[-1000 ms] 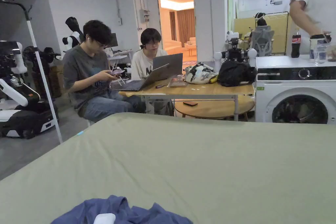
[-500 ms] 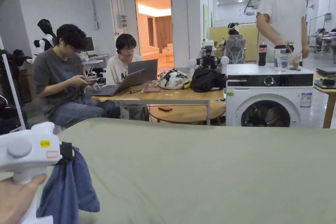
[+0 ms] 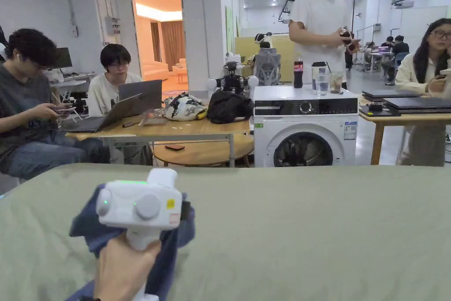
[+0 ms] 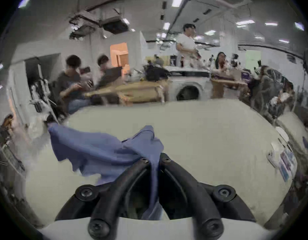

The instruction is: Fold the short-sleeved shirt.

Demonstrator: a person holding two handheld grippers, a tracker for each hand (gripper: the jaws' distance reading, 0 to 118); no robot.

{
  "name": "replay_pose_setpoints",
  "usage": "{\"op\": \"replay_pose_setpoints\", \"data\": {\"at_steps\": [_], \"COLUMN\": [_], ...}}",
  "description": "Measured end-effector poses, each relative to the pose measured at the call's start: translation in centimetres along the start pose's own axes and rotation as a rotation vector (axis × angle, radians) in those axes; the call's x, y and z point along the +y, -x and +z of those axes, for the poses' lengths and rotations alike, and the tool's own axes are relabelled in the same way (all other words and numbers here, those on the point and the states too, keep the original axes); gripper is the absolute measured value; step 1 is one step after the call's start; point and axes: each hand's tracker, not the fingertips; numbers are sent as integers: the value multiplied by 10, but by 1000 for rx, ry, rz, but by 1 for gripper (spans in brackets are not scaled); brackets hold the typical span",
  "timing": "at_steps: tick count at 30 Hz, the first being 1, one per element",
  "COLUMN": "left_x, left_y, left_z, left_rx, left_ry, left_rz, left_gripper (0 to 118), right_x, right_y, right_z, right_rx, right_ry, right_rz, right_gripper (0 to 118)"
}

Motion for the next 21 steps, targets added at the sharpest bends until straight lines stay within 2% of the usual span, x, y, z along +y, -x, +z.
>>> {"op": "replay_pose_setpoints", "data": {"at_steps": [4, 9, 11, 15, 16, 17, 19, 21], "left_x": [-88, -169, -184, -184, -177, -169, -149, -124], "left_y": [-107, -240, -269, -291, -285, -278, -248, -205], "left_z": [-40, -37, -32, -11, -8, -1, 18, 42], "left_rx": [-277, -620, -688, -699, -715, -713, -644, -562], "left_ry": [159, 313, 319, 239, 237, 244, 121, 19], "left_rz": [-22, -76, -111, -220, -231, -220, -199, -145], "left_gripper": [0, 0, 0, 0, 7, 24, 75, 73], "right_x": [0, -2, -2, -5, -5, -5, -3, 0], "right_y": [-14, -21, -24, -29, -30, -31, -30, -27], "right_z": [2, 11, 14, 20, 21, 21, 19, 13], "right_rx": [-15, -34, -49, -65, -67, -66, -63, -54], "right_ry": [8, 9, 13, 20, 23, 23, 18, 13], "right_rz": [-63, -58, -57, -59, -60, -60, -68, -75], "right_gripper": [0, 0, 0, 0, 0, 0, 0, 0]}}
